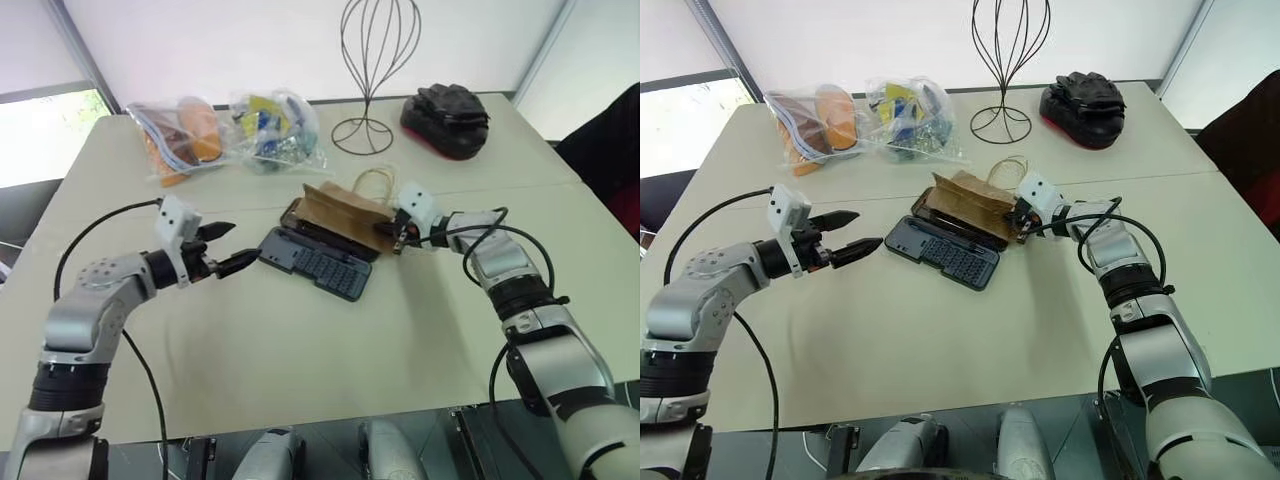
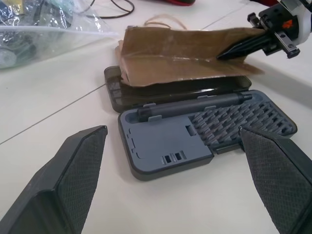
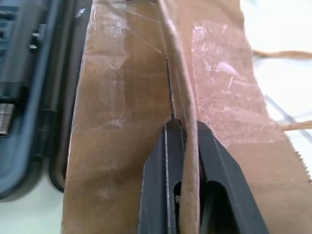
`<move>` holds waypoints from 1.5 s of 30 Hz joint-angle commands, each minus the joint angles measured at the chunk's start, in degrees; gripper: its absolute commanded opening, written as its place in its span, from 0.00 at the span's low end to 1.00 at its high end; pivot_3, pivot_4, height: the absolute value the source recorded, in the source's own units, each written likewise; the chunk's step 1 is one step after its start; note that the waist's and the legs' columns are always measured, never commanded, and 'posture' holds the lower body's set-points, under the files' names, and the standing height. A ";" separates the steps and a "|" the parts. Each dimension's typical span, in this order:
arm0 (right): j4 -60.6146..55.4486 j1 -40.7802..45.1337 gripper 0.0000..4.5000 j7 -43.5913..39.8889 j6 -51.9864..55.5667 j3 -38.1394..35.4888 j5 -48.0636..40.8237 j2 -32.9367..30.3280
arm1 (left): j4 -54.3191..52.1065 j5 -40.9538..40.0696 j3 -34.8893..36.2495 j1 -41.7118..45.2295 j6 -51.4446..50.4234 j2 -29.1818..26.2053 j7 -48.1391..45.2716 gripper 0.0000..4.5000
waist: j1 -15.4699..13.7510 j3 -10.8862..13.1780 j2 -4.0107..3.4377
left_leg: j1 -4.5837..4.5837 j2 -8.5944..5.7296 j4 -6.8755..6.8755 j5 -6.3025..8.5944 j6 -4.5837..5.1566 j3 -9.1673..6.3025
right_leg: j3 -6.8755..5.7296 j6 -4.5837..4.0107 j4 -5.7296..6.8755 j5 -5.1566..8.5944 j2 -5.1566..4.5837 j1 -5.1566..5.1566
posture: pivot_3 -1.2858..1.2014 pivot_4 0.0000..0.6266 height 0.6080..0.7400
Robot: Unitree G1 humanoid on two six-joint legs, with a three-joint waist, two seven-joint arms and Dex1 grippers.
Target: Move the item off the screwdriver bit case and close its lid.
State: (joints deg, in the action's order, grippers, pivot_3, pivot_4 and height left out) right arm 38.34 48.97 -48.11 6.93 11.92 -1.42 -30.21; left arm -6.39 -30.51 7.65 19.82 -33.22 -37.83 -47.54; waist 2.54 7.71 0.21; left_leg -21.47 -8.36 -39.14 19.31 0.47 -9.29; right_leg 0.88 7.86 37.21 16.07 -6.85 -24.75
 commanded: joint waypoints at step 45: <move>-28.15 -3.36 0.99 13.83 22.88 -11.68 0.76 -5.64 | -0.40 1.04 -3.18 2.39 0.26 -2.41 -6.76 1.00 | -0.37 0.06 -0.14 | 0.01 0.17 0.01 0.00 0.00 0.59 | 0.28 0.00 0.06 0.00 0.00 -0.15 | 0.52 0.24 1.00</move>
State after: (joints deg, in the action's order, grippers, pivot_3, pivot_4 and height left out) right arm 10.11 43.88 -32.90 29.78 0.27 0.32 -35.68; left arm -4.88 -29.29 3.62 22.33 -32.71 -39.35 -54.02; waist 2.17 7.77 0.08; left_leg -21.46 -8.25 -39.15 19.31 0.47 -8.77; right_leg 1.13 7.86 37.29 16.07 -6.85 -24.89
